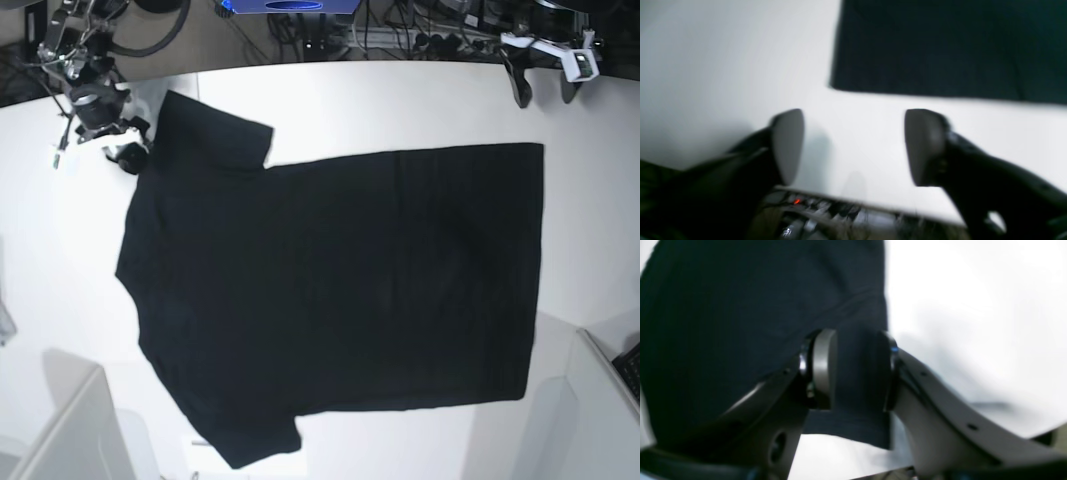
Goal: Fold the T-shirt properly
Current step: 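Move both grippers down to the shirt's shoulder corners and grasp them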
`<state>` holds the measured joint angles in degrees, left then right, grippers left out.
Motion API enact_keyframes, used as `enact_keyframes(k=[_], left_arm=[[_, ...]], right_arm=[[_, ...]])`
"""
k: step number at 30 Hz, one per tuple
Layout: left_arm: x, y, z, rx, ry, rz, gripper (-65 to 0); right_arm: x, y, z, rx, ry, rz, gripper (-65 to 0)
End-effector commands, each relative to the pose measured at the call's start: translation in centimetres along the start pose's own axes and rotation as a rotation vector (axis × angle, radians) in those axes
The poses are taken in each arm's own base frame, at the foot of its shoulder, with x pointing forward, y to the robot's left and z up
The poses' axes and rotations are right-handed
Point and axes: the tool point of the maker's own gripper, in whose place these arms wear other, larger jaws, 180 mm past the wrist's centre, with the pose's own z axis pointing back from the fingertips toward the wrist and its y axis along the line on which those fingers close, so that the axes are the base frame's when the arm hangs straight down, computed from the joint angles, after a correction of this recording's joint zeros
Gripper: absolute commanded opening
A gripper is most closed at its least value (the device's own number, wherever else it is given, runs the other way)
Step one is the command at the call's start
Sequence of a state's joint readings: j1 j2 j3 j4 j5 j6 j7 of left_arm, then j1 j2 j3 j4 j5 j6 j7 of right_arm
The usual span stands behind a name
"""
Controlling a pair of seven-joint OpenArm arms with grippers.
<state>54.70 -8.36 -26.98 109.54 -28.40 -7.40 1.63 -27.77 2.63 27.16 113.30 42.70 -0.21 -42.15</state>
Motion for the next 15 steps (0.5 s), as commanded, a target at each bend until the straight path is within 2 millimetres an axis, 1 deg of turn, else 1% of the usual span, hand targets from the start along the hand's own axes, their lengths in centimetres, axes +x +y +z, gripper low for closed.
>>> enact_keyframes(k=[1,3,6,8,11,15], left_arm=[[1.4,0.6,0.1,0.014,-0.049,0.012,-16.3],[2.1,1.2,-0.1,0.028,-0.069,0.04,-18.9],[2.2,1.5,-0.2,0.03,-0.07,0.037,-23.4],[2.4,1.3,-0.6,0.015,-0.073,0.029,-23.7],[1.6,2.0,-1.0,0.032,-0.057,0.034,-23.2],[0.7,2.5,-1.5,0.047,-0.044,0.049,-23.0]], right_arm=[[1.3,0.1,0.1,0.019,-0.029,0.005,-42.3],[1.1,-0.2,-0.6,0.025,0.003,-0.009,-37.7],[0.6,-1.0,-1.6,0.013,0.035,-0.024,-31.2],[0.1,-1.6,-2.2,0.002,0.055,-0.036,-30.6],[-0.6,-2.6,-2.9,-0.018,0.079,-0.062,-30.8],[-1.7,-3.2,-3.3,-0.03,0.11,-0.079,-30.8]])
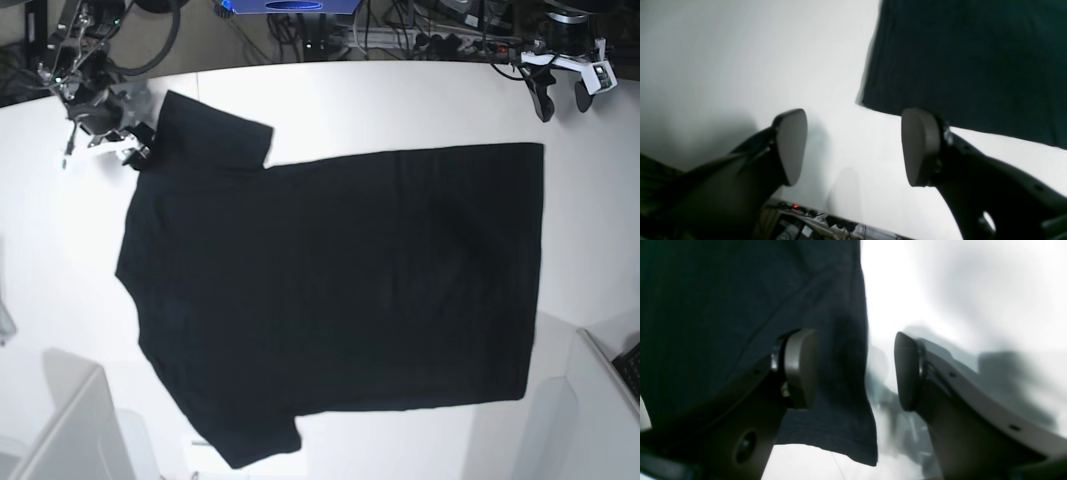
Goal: Fold the T-shirt properly
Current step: 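Move both grippers down to the shirt's shoulder corners and grasp them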
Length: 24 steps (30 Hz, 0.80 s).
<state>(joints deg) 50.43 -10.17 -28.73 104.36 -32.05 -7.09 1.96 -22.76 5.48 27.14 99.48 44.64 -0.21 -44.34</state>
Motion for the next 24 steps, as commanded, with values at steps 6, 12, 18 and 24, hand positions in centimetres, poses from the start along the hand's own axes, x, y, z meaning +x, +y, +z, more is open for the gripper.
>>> enact_keyframes(k=[6,12,18,24], left_arm=[[-0.4,0.2,-0.8,0.004,0.041,0.011,-22.9],[-0.7,-0.6,-2.3,-0.005,0.094,0.032,-22.9],[-0.6,-1.0,-3.0,-0.014,0.093,0.043,-14.5],[-0.7,-1.1,-3.4,-0.014,0.094,0.052,-10.2]], right_arm=[[-1.0,-0.2,-0.6,0.003,0.027,-0.002,-30.9],[-2.9,1.2,-1.1,0.035,0.08,0.026,-31.1],[-3.5,0.8,-1.3,0.027,0.099,0.018,-44.1],[-4.4,0.0,-1.7,0.012,0.127,0.002,-65.0]])
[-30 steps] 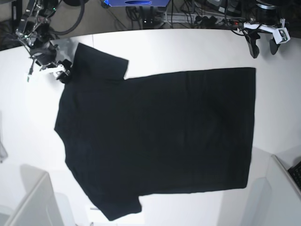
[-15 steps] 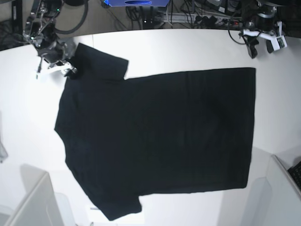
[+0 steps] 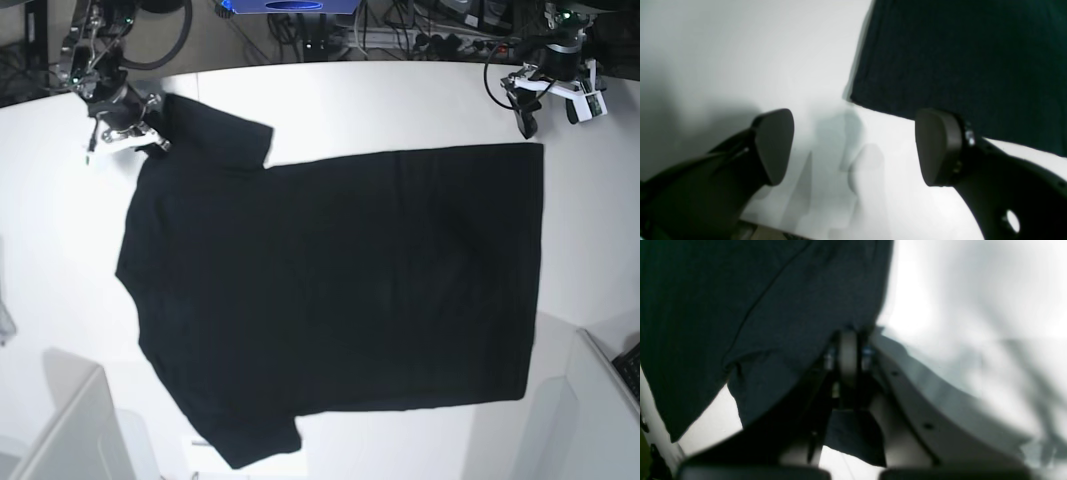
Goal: Fold the T-shirt properly
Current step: 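Move both grippers down to the shirt's shoulder corners and grasp them, then lift the grasped shoulder corners and pull the shirt toward the robot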
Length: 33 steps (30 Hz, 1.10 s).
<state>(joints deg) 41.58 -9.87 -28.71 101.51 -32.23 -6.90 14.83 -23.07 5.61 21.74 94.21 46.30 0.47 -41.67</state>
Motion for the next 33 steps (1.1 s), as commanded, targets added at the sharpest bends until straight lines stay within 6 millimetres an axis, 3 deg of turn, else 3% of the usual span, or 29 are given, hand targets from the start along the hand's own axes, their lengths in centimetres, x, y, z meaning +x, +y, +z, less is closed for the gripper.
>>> enact_keyframes(k=[1,9,16,28,30,33], left_arm=[[1.0,-0.1,-0.1,-0.008,-0.034,-0.001,-10.2],[0.3,0.5,-2.1,0.015,-0.023,0.041,-10.2],[-1.2,-1.3,-4.8,-0.021,0.1,0.082,-10.2],[-2.4,-3.5,-6.6,-0.051,0.125,0.138,-10.4],[-2.9,-3.3,-7.0,-0.044,0.138,0.147,-14.0],[-3.0,-3.2,-7.3,-0.041,0.141,0.155,-30.4]], right_arm=[[-0.7,-0.8,0.2,-0.028,0.037,0.012,-65.0],[-0.8,-0.8,0.2,-0.029,0.04,0.011,-65.0],[-0.9,-0.8,0.2,-0.028,0.041,0.012,-65.0],[-0.9,-0.9,0.3,-0.031,0.042,0.011,-65.0],[-1.0,-0.9,0.3,-0.032,0.043,0.01,-65.0],[-0.9,-1.0,0.3,-0.035,0.04,0.008,-65.0]])
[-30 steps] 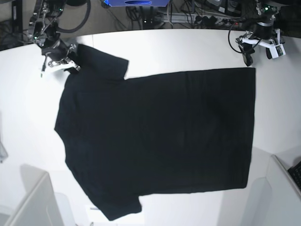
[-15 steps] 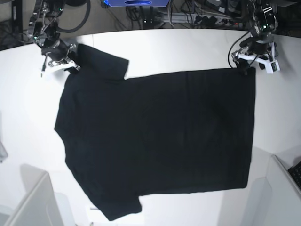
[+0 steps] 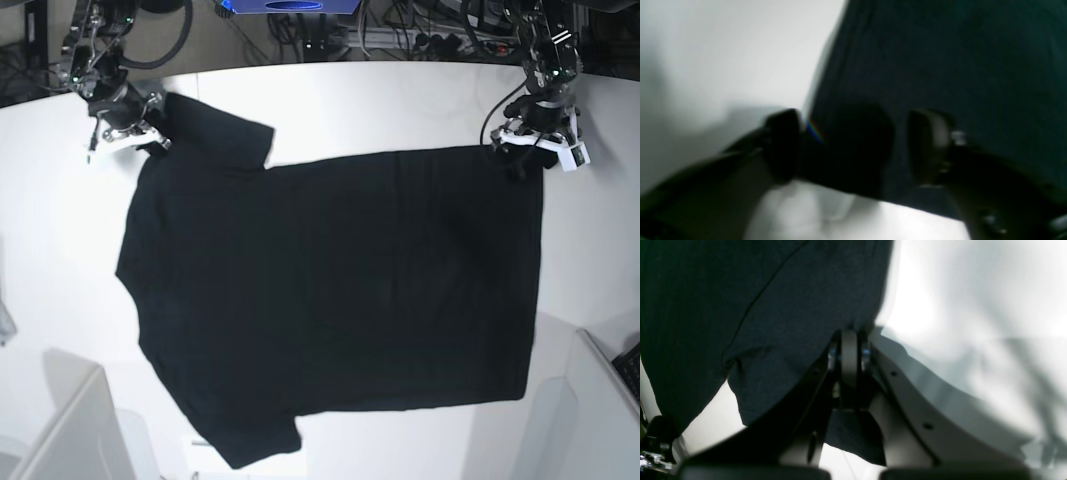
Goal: Fold the T-shirt properly
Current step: 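Lift the grasped shoulder corners and pull the shirt toward the robot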
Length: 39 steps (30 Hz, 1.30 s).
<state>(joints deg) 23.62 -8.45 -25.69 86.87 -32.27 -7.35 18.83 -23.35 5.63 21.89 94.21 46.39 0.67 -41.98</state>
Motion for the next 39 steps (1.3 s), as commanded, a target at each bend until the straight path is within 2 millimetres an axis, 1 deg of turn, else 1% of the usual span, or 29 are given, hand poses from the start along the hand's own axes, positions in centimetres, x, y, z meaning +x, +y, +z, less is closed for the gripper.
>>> enact_keyframes(k=[1,4,5,9,12,13,15,21,25,30,32,34,37,39], left_arm=[[-2.5,0.2,0.2,0.007,0.109,0.012,-37.5],[-2.7,0.3,0.2,0.009,0.113,0.014,-60.4],[-2.8,0.4,0.2,0.011,0.115,0.012,-65.0],[-2.6,0.5,0.5,0.01,0.113,0.003,-65.0],[-3.2,1.0,1.0,0.02,0.13,-0.004,-65.0],[-3.1,1.3,1.1,0.026,0.127,-0.008,-65.0],[-3.6,1.6,1.9,0.032,0.138,-0.018,-65.0],[-3.7,1.7,4.1,0.027,0.142,-0.061,-65.0],[-3.9,1.8,5.4,0.025,0.15,-0.083,-65.0],[-3.5,2.5,6.8,0.025,0.164,-0.144,-65.0],[-3.6,2.7,7.3,0.027,0.17,-0.152,-65.0],[-3.8,2.8,7.6,0.029,0.176,-0.156,-65.0],[-4.2,2.4,7.7,0.018,0.183,-0.154,-65.0],[-3.8,2.0,7.7,0.011,0.172,-0.158,-65.0]], right_arm=[[-0.6,-0.9,0.2,-0.033,0.03,0.008,-65.0],[-0.6,-0.9,0.3,-0.034,0.027,0.008,-65.0],[-0.5,-0.9,0.3,-0.034,0.026,0.008,-65.0],[-0.6,-0.9,0.5,-0.034,0.023,0.013,-65.0],[-0.6,-0.6,1.0,-0.029,0.014,0.023,-65.0],[-1.0,-0.8,1.2,-0.035,0.02,0.025,-65.0],[-1.4,-1.1,1.7,-0.043,0.026,0.027,-65.0],[-3.1,-2.0,3.1,-0.066,0.052,0.037,-65.0],[-3.9,-2.3,4.0,-0.077,0.061,0.046,-65.0],[-4.9,-2.7,5.4,-0.092,0.076,0.065,-65.0],[-4.6,-3.4,6.3,-0.115,0.06,0.06,-65.0],[-4.1,-3.8,7.0,-0.129,0.04,0.061,-65.0],[-3.4,-3.1,7.3,-0.118,0.019,0.076,-65.0],[-2.9,-2.2,7.5,-0.101,0.004,0.094,-65.0]])
